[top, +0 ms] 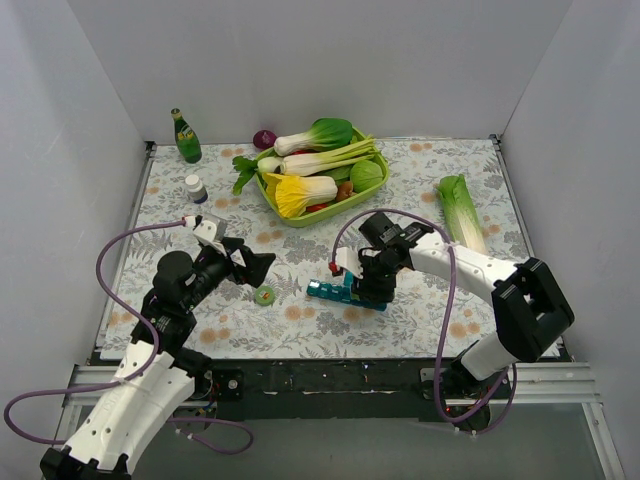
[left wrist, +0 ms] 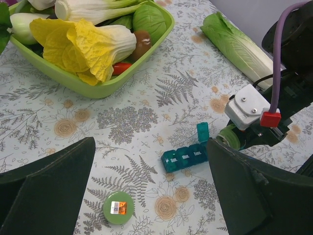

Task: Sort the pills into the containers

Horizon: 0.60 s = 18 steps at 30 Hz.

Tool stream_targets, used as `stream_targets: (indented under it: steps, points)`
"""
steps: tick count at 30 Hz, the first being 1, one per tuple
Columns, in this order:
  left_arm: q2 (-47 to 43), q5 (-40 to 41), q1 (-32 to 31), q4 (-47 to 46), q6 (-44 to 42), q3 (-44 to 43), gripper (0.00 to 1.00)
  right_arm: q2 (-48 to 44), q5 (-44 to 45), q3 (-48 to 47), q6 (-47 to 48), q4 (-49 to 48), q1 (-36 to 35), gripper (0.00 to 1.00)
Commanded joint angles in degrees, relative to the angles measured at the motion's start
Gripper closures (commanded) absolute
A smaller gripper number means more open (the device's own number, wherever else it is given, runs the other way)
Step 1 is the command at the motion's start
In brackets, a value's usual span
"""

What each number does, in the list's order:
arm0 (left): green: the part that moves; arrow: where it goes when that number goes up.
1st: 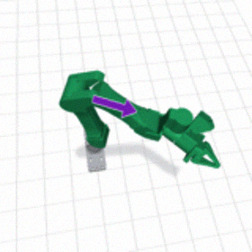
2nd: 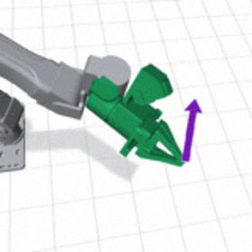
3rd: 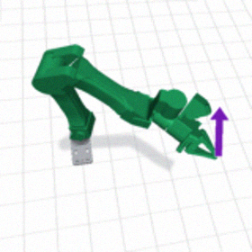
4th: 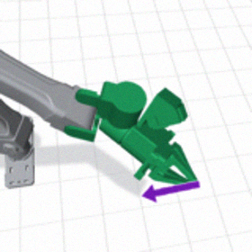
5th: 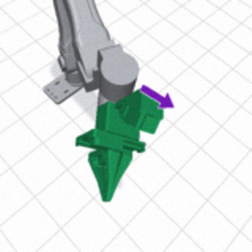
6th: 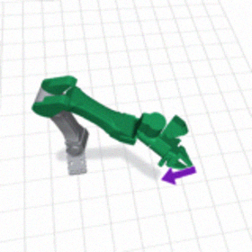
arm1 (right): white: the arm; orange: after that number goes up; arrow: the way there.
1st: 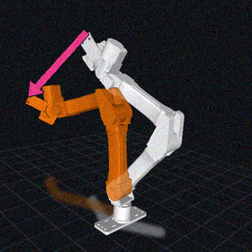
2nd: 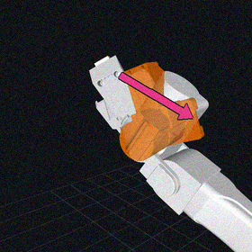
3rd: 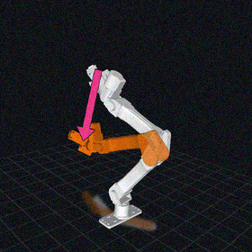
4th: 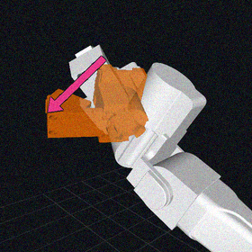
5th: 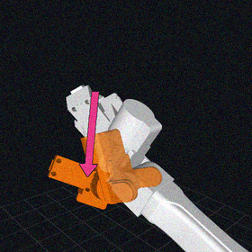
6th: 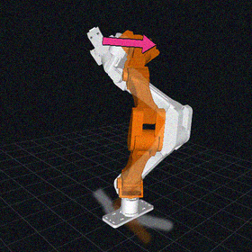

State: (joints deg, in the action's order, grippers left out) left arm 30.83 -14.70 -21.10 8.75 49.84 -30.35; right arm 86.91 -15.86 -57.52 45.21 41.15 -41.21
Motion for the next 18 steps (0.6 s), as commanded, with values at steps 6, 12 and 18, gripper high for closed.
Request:
stream_targets:
  steps: [6, 12, 18]
  points:
    - [-1.21, 1.52, 0.27, -0.32, -1.07, 0.03, 0.02, 1.68, 2.76, -3.83, -0.39, 3.24, -1.41, 0.99]
    - [-1.47, 1.52, 0.27, -0.32, -1.07, 0.11, 0.02, 2.47, 3.9, -5.41, -0.47, 4.38, -2.12, 0.99]
    - [-1.74, 1.51, 0.36, -0.32, -1.07, 0.03, 0.02, 3.52, 5.04, -6.2, -0.47, 5.26, -2.82, 0.99]
